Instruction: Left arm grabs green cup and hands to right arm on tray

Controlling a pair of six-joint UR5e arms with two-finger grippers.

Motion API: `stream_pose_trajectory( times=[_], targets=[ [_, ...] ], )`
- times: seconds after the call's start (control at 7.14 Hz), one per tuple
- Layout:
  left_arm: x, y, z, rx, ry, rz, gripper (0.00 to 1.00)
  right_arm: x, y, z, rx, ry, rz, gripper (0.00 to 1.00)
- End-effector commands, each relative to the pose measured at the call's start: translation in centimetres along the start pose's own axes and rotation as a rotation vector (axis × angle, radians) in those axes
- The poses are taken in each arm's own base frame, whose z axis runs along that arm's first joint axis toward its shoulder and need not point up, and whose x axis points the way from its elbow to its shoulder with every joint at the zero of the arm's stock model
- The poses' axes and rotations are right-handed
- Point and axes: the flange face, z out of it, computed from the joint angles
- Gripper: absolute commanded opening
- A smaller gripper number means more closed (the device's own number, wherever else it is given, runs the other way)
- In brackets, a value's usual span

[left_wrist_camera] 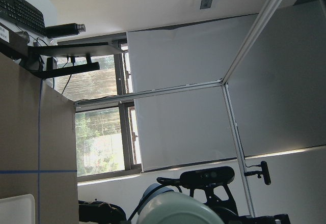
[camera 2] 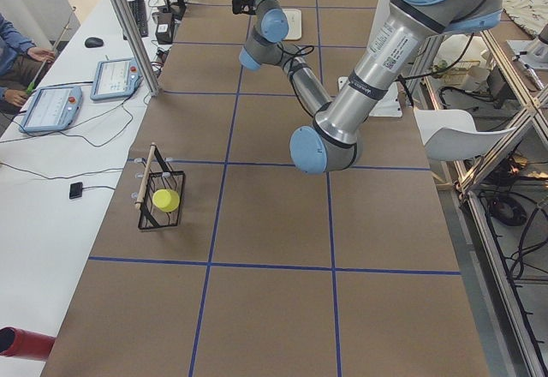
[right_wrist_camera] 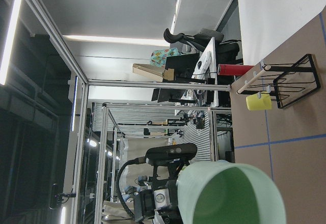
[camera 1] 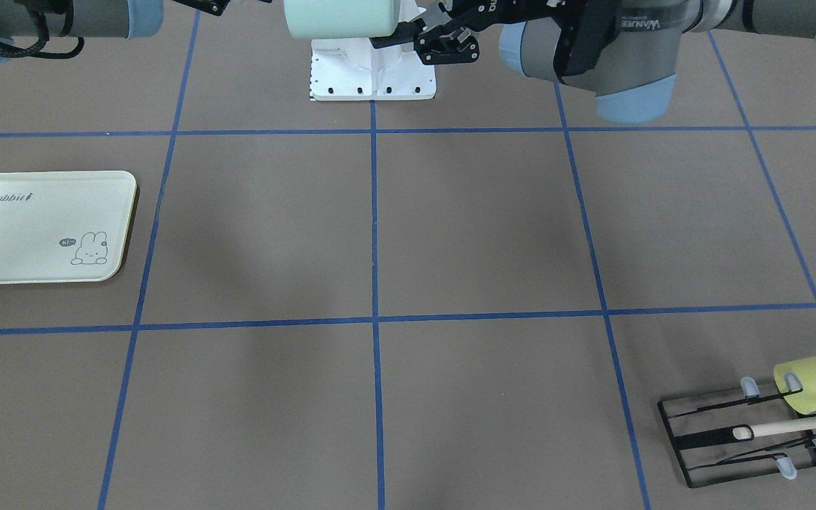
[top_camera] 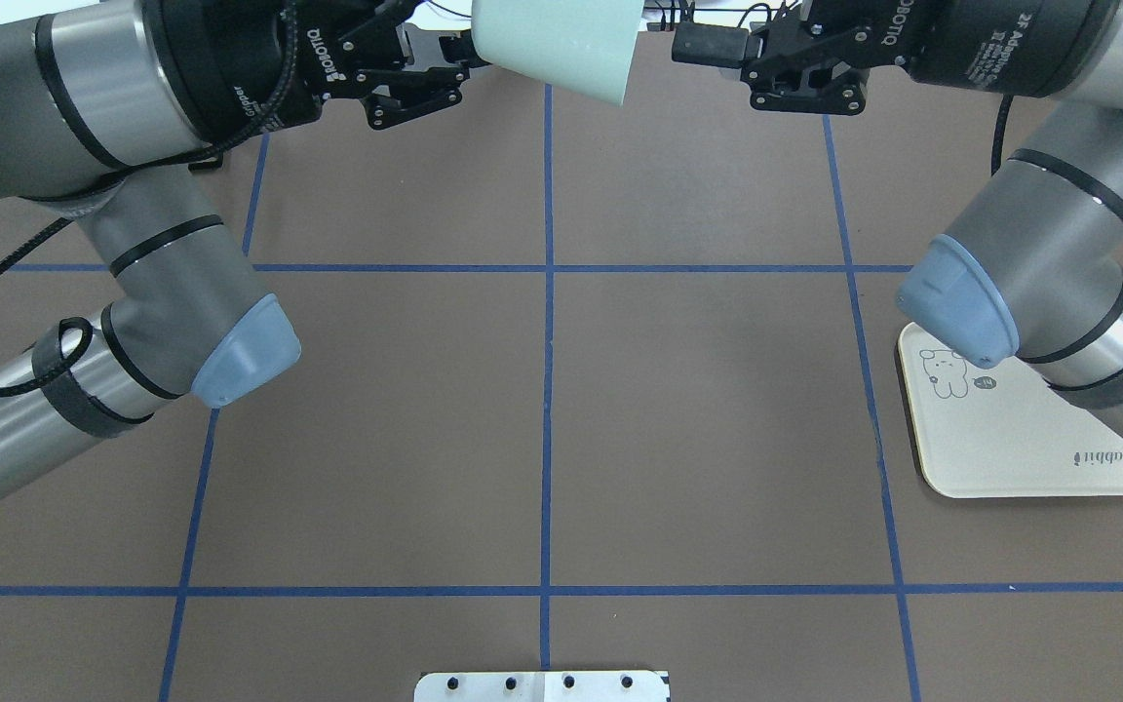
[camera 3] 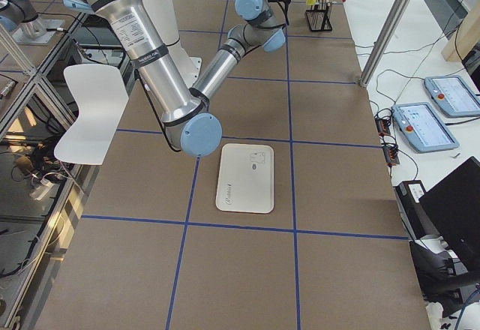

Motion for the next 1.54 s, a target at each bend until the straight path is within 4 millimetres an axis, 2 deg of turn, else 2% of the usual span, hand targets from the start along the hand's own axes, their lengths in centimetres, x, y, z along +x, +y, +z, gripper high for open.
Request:
stream_pose_trajectory(
  times=[0.0,0.42,0.56,0.7,0.84,1.4],
  targets=[
    [0.59,1.23,1.08,-0.025,0.022,-0.009,0.00,-0.15,0.66,0.17,-0.011,-0.020,-0.011,0.96],
    [0.46,1.58,1.28,-0.031,0.023,-0.014,0.00,-0.29,1.30,0.50,-0.006,-0.058,-0.011,0.95],
    [0.52,1.75,1.37,-0.034,0.025,-0.016,0.00,-0.24,1.41,0.57,-0.006,-0.065,-0.009,0.87],
    [0.55,1.87,1.32,-0.036,0.027,-0.018,0.00,-0.20,1.33,0.59,0.005,-0.068,-0.007,0.68],
    [0.69,1.93,1.29,-0.037,0.029,-0.017,0.00,-0.07,1.25,0.59,0.007,-0.065,-0.006,0.63],
    [1.03,2.08,1.19,-0.040,0.036,-0.016,0.00,0.32,1.08,0.62,0.017,-0.051,-0.038,0.62]
  ],
)
